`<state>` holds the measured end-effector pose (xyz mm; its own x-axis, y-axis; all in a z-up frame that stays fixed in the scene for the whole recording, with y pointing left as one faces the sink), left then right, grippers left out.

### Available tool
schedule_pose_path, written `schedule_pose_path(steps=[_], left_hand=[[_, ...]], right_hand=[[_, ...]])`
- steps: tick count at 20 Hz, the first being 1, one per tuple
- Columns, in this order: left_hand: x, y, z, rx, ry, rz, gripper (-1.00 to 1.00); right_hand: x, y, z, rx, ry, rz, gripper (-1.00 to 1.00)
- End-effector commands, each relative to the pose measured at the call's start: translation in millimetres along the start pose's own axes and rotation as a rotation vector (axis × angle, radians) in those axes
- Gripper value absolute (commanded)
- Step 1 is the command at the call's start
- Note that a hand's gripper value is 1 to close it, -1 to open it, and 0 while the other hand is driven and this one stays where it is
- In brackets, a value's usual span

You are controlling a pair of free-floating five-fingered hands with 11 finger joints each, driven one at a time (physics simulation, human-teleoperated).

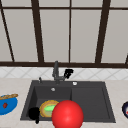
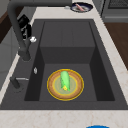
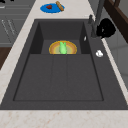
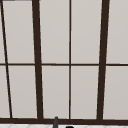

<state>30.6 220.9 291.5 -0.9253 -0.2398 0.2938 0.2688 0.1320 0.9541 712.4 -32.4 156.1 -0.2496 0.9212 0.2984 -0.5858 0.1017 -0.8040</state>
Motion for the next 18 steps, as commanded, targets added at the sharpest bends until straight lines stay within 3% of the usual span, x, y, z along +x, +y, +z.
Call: schedule_pose_path(steps=[1,6,12,18], left_hand=[[0.0,0.0,0.0,0.000,0.000,0.000,0.00],[0.0,0.0,0.0,0.000,0.000,0.000,0.00],[0.0,0.0,0.0,0.000,0.000,0.000,0.00],[0.0,0.0,0.0,0.000,0.000,0.000,0.00]], right_hand=[[11.2,-12.7,-16.0,0.002,0.046,-0.036,1.00],[8.7,-18.1,-7.9,0.072,0.048,-0.029,1.00],[12.1,-32.2,-6.1,0.029,0.057,-0.004,1.00],[15.4,-30.2,-5.4,0.028,0.066,-0.015,1.00]])
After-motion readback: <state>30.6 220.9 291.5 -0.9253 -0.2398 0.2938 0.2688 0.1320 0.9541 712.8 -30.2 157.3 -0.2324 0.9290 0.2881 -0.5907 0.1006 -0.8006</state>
